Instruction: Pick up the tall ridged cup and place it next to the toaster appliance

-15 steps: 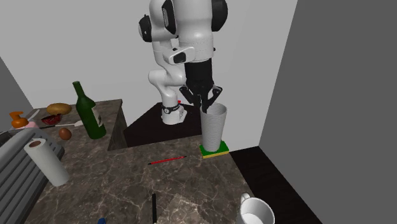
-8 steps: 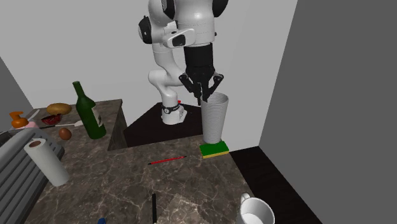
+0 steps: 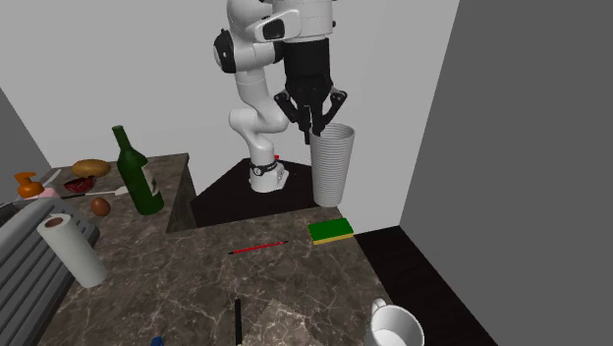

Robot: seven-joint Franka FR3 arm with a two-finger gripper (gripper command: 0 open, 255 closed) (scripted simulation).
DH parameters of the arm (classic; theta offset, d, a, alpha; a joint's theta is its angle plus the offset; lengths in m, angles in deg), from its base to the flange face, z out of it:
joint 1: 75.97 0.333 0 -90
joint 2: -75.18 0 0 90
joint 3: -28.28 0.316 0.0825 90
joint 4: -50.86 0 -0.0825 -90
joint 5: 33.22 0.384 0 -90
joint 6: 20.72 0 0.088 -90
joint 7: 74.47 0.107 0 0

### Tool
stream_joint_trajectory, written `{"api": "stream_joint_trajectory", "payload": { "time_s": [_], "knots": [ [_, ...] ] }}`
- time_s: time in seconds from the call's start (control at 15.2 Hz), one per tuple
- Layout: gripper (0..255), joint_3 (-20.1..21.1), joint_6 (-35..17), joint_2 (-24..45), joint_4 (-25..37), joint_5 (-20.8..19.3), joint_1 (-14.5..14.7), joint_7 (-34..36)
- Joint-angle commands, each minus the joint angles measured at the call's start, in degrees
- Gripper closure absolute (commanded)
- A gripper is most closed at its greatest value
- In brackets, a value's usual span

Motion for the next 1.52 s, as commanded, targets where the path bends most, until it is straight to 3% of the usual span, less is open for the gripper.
{"api": "stream_joint_trajectory", "payload": {
  "time_s": [0.0, 0.33, 0.66, 1.45],
  "knots": [
    [255, 0.08, 2.28, 1.14, 3.33, -0.65, 0.7, 0.33],
    [255, -2.25, -0.13, -6.69, -6.48, 4.05, -6.76, -7.5],
    [255, -5.59, -0.91, -12.0, -12.54, 7.05, -12.14, -15.45],
    [255, -14.43, -0.01, -16.57, -17.39, 9.19, -21.49, -33.23]
  ]
}}
